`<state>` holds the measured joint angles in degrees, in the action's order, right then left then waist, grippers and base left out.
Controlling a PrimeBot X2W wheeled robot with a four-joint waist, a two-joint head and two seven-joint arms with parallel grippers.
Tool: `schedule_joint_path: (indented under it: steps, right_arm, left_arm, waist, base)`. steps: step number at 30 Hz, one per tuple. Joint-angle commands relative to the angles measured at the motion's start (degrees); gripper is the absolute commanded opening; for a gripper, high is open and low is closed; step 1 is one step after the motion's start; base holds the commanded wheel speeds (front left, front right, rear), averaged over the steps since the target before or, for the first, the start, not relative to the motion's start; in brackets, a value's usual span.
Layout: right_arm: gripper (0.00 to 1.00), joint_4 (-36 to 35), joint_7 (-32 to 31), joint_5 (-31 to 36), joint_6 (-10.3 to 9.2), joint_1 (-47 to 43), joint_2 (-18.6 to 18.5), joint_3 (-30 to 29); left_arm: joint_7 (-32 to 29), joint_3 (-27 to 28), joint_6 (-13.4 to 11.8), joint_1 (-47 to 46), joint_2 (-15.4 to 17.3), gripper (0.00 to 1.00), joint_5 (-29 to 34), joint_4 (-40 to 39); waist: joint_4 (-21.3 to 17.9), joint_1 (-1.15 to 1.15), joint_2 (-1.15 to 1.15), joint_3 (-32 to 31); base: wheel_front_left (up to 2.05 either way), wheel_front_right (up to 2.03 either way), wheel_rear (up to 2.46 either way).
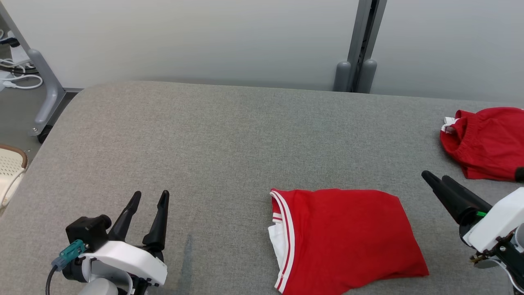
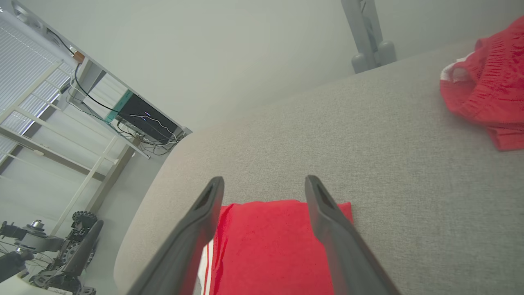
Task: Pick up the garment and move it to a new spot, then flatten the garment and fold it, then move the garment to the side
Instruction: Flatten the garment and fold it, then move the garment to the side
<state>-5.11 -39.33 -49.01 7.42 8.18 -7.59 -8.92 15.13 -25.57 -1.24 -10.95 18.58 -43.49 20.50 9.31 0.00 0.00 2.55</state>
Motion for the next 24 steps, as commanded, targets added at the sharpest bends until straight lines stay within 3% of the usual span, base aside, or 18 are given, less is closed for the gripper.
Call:
schedule_joint_path:
  steps: [1,8,24]
  right_arm:
    - [1.0,1.8,0.8,2.6,0.14,-0.7,-0.4,0.0]
    - [1.0,11.7,-1.7,9.6,0.14,-0.5,-0.6,1.4]
    - [1.0,29.6,-8.3,12.0,0.13,6.1,0.8,3.0]
  left_arm:
    - [0.1,0.5,-0.4,0.1,0.1,1.0,0.4,-0.6]
    - [0.1,0.9,-0.3,0.2,0.2,1.0,0.9,-1.4]
    - [-0.2,0.1,0.2,-1.2,0.4,1.0,0.5,-0.5]
  waist:
    - [-0.1,0.0,0.0,0.2]
    - [0.2,0.0,0.0,0.9]
    - [2.6,0.0,0.0,2.3]
  base:
    - [0.0,0.0,0.0]
    - [0.0,0.0,0.0]
    - [0.0,0.0,0.0]
